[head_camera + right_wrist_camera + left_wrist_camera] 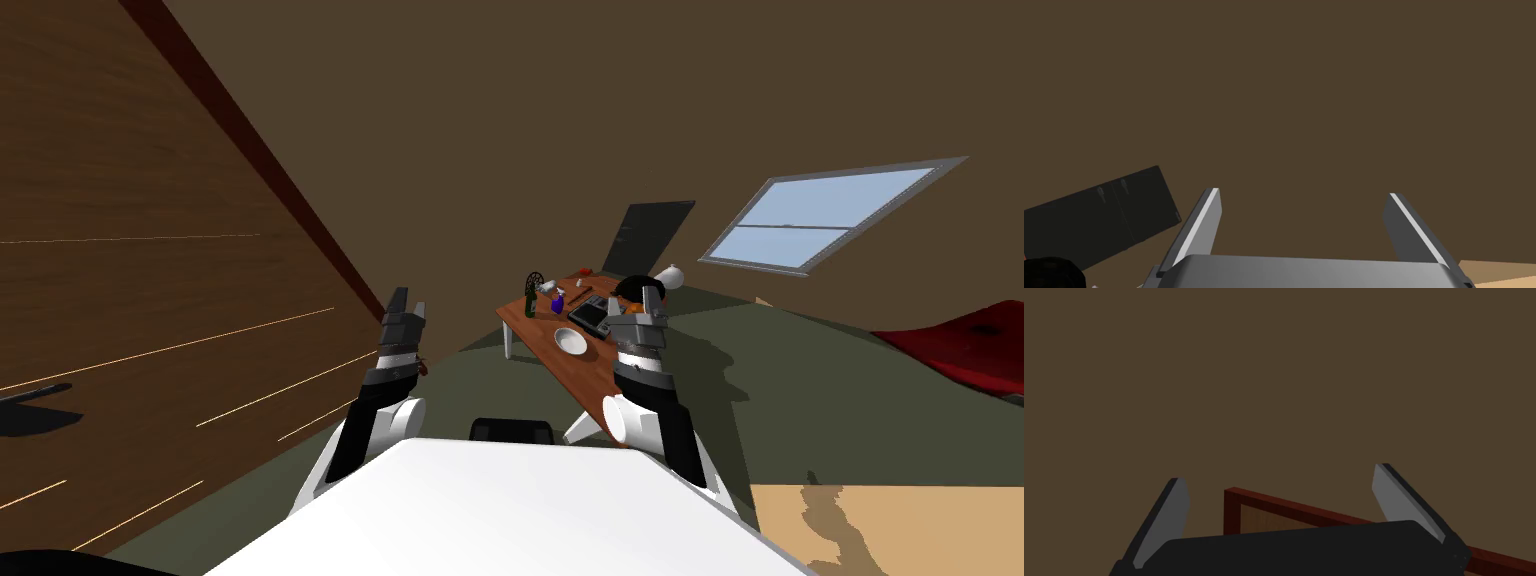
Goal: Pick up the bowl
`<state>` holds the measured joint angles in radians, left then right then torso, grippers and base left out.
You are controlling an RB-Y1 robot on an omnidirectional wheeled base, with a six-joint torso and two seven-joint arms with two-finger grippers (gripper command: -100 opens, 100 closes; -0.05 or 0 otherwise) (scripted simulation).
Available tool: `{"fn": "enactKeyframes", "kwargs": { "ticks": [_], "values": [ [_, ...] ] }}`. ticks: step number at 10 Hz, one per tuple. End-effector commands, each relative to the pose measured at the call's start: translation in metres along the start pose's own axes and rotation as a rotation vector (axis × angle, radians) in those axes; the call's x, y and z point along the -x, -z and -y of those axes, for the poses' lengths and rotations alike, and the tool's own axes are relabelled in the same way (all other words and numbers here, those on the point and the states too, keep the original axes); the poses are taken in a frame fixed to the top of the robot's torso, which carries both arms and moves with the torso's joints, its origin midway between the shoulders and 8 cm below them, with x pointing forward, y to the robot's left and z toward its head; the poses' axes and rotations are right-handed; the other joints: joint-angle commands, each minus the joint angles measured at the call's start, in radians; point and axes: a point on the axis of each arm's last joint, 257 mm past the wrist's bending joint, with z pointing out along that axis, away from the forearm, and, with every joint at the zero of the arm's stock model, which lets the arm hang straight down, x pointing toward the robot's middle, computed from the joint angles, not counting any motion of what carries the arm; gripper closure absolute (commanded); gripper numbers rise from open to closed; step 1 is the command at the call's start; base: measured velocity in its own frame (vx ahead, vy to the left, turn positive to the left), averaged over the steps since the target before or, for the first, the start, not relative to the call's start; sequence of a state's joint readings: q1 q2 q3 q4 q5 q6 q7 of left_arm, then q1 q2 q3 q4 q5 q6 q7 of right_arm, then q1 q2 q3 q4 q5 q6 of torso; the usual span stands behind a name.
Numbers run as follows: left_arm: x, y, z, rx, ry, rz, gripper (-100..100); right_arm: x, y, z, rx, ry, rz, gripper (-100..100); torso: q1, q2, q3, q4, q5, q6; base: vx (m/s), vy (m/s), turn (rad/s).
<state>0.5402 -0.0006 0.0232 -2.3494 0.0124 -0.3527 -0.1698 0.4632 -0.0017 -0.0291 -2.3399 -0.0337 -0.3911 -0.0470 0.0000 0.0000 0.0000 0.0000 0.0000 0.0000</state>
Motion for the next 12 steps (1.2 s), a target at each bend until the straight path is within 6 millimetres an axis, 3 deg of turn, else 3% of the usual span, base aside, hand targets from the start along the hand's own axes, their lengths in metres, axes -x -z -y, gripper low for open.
{"fn": "enactKeyframes", "kwargs": {
  "ticks": [1, 7, 12],
  "values": [
    [0.0, 0.0, 0.0, 0.0, 0.0, 0.0, 0, -0.002, 0.002, 0.007, -0.018, 0.03, -0.028, -100, 0.0, 0.0, 0.0, 0.0, 0.0, 0.0, -0.002, 0.019, 0.045],
    [0.0, 0.0, 0.0, 0.0, 0.0, 0.0, 0, 0.012, 0.025, 0.068, -0.177, 0.259, -0.139, -100, 0.006, 0.001, 0.001, 0.0, 0.001, 0.0, -0.011, 0.078, 0.088],
    [0.0, 0.0, 0.0, 0.0, 0.0, 0.0, 0, 0.055, 0.061, 0.135, -0.364, 0.525, -0.224, -100, 0.011, 0.002, 0.001, 0.0, 0.003, 0.0, -0.016, 0.149, 0.135]
  ]
}}
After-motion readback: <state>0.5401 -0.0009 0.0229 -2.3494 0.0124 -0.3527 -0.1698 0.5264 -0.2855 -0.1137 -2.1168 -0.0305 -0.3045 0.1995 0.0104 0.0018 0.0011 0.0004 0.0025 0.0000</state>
